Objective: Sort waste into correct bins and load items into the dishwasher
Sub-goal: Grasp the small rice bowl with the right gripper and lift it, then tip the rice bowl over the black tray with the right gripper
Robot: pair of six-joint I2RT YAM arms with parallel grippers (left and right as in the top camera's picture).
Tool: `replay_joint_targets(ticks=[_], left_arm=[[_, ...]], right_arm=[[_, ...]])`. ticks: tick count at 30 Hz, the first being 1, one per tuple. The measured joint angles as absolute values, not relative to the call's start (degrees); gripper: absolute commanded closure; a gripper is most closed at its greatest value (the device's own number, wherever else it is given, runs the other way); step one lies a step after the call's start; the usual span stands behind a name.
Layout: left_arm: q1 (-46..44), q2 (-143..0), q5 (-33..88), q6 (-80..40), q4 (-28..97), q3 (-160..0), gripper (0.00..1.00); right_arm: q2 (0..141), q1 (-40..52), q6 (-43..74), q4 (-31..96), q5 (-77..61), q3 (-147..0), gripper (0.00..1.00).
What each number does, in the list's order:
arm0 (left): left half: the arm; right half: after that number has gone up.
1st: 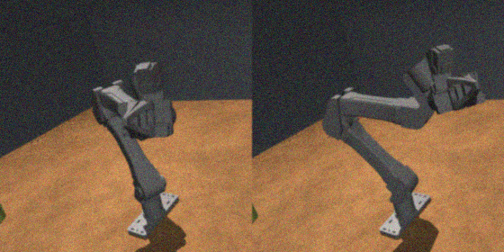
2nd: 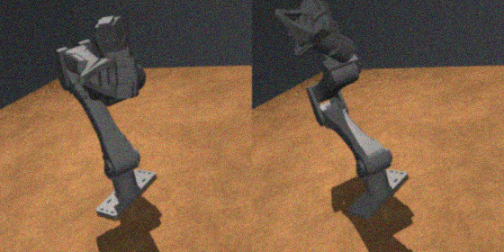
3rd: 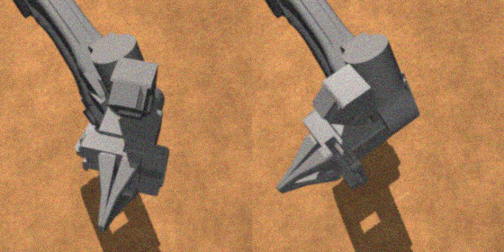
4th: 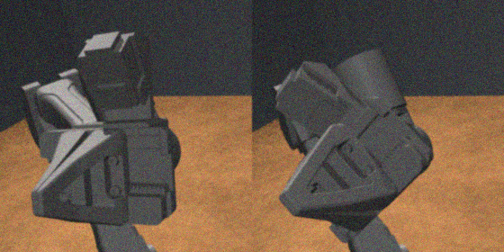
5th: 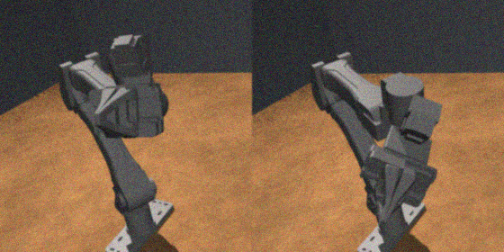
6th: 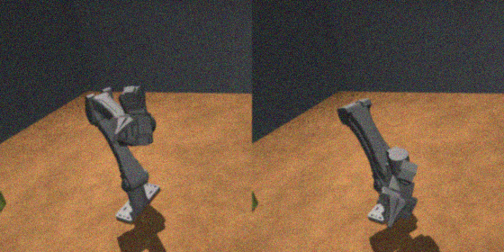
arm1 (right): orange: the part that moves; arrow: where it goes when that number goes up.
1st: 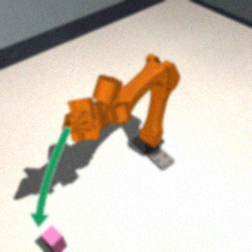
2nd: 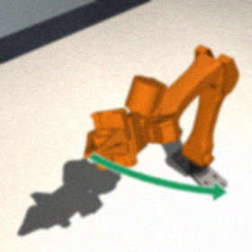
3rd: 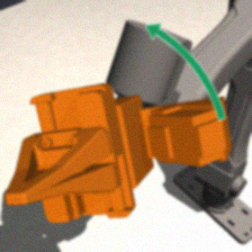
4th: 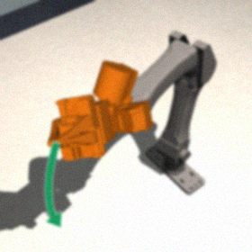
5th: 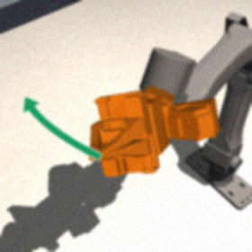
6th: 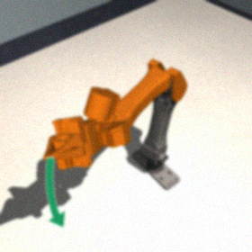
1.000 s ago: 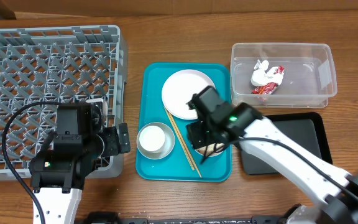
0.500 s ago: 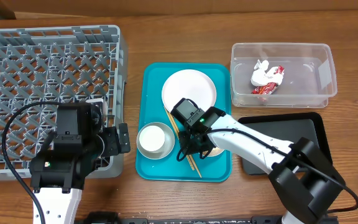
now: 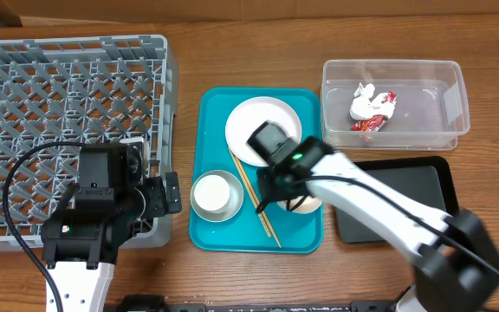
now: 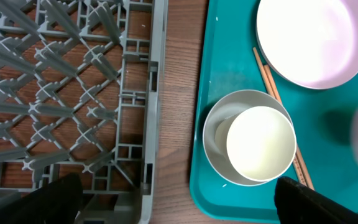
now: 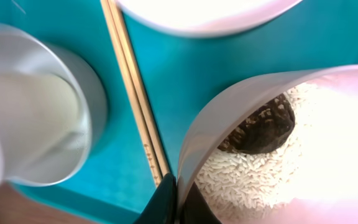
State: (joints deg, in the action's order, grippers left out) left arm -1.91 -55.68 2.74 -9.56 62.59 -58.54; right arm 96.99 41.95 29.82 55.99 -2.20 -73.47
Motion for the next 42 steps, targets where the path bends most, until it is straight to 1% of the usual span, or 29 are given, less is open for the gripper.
replay_joint_targets(ticks=[2,5,9,10,13,15,19,22,26,31,34,37,42], left_arm=[[-1.91,-55.68,2.74,-9.56,62.59,-58.54,0.0],[-1.91,-55.68,2.74,-9.56,62.59,-58.54,0.0],[-1.91,-55.68,2.74,-9.56,62.59,-58.54,0.0],[-1.91,-55.68,2.74,-9.56,62.59,-58.54,0.0],[-1.91,-55.68,2.74,-9.56,62.57,-58.54,0.0],[-1.91,-55.68,2.74,-9.56,62.59,-58.54,0.0],[-1.91,-55.68,2.74,-9.56,62.52,-58.54,0.0],[-1.91,-55.68,2.74,-9.56,62.54,-58.54,0.0],[-1.89,-55.68,2.76,-9.56,62.5,-58.54,0.0],[-1.91,-55.68,2.74,-9.56,62.5,-58.54,0.0],[-1.91,-55.68,2.74,-9.58,62.5,-58.54,0.0],[-1.91,-55.68,2.76,-9.61,62.52,-58.54,0.0],[-1.91,-55.68,2.76,-10.17,62.39,-58.54,0.0]], right_arm=[[93.45,39.57,29.85,57.14,-2.5,-73.73,0.96],[87.35,33.26,29.98,59.48,-4.34,-74.3,0.96],[84.55,24.51,29.3,62.24,-9.78,-74.65,0.96],[84.73,21.08,28.38,62.52,-13.26,-74.56,0.96],[84.77,14.96,26.06,61.58,-20.29,-72.73,0.96],[84.84,8.25,22.37,59.99,-27.7,-68.64,0.96],[84.97,1.15,16.99,56.47,-38.41,-62.02,0.96],[85.14,-6.42,13.32,51.72,-48.86,-55.0,0.96],[85.19,-15.84,11.73,46.54,-59.18,-48.45,0.96],[85.19,-29.26,11.29,45.43,-69.49,-45.3,0.96],[85.19,-34.37,11.53,45.19,-74.32,-45.3,0.96],[85.21,-37.01,11.99,45.28,-80.27,-45.3,0.96],[85.21,-37.41,14.5,47.07,-86.41,-45.28,0.96]])
